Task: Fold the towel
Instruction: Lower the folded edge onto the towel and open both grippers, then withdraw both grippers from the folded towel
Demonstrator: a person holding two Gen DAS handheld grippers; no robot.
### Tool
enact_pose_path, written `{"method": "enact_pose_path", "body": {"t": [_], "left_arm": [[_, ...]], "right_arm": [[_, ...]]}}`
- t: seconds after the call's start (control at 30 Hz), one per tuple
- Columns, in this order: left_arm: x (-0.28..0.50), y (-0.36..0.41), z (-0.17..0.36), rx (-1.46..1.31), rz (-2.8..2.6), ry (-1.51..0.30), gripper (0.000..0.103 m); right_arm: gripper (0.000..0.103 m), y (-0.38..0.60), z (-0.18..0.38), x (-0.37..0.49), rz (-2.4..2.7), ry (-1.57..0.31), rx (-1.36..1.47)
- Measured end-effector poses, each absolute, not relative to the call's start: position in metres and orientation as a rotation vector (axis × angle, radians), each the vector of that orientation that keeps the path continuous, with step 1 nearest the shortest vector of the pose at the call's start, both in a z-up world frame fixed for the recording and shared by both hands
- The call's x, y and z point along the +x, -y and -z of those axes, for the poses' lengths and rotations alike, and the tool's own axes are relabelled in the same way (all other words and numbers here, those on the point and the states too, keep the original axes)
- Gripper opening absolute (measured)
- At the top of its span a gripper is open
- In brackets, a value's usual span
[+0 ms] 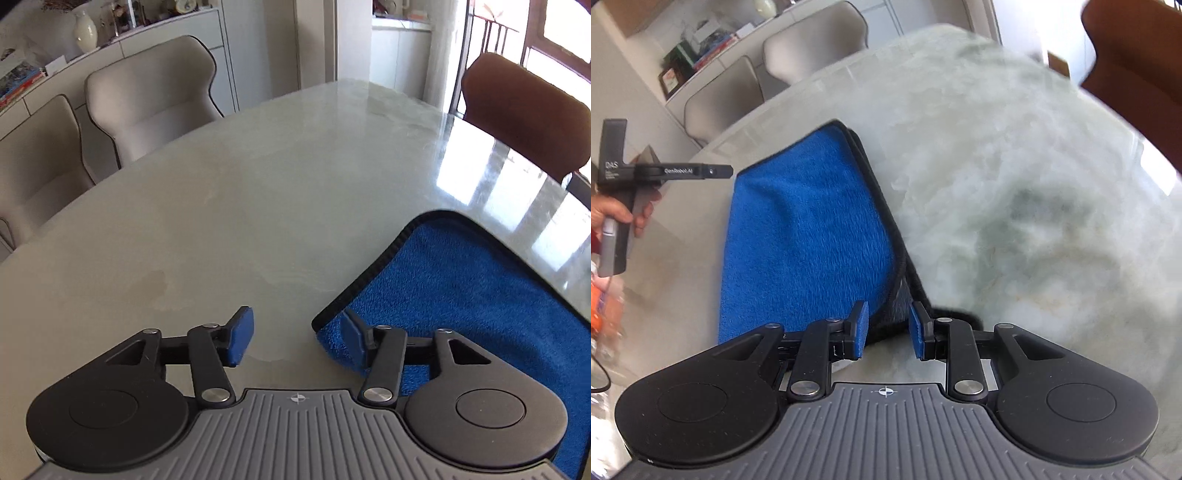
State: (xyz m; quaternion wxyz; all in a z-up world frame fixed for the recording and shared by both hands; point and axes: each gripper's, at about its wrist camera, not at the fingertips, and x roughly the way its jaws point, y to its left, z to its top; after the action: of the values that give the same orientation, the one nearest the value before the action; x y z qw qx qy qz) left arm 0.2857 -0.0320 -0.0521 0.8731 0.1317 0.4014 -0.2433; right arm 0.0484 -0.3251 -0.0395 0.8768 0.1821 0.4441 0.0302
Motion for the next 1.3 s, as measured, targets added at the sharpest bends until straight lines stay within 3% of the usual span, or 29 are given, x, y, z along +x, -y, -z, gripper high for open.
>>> {"method": "enact_pose_path", "body": {"t": [0.37,0.5,0.67,0.87,1.03,1.13,1.3], "left_arm": [[0.153,0.094,0.082,0.194,0.903,-0.926,0.068],[0.129,0.098,0.098,0.202,0.902,-1.014,0.069],[0.121,0.093,0.1,0.22,0.879,-1.015,0.07],[0.102,0.085,0.098,0.236,0.841,-1.002,0.07],[0.095,0.075,0.088,0.166,0.817,-1.026,0.07],[0.098,0.073,0.077,0.09,0.822,-0.984,0.07],[0.108,0.084,0.085,0.071,0.782,-0.976,0.071]], "right_arm": [[0.025,0.327,0.057,0.073,-0.061,-0.922,0.353],[0.011,0.324,0.058,0.065,-0.112,-0.904,0.377],[0.005,0.315,0.058,0.061,-0.114,-0.94,0.248],[0.005,0.318,0.055,0.057,-0.099,-0.971,0.237],[0.012,0.316,0.043,0.059,-0.01,-1.007,0.17],[0.029,0.315,0.032,0.065,-0.075,-0.911,0.171],[0.03,0.303,0.048,0.091,-0.357,-0.911,0.311]]}}
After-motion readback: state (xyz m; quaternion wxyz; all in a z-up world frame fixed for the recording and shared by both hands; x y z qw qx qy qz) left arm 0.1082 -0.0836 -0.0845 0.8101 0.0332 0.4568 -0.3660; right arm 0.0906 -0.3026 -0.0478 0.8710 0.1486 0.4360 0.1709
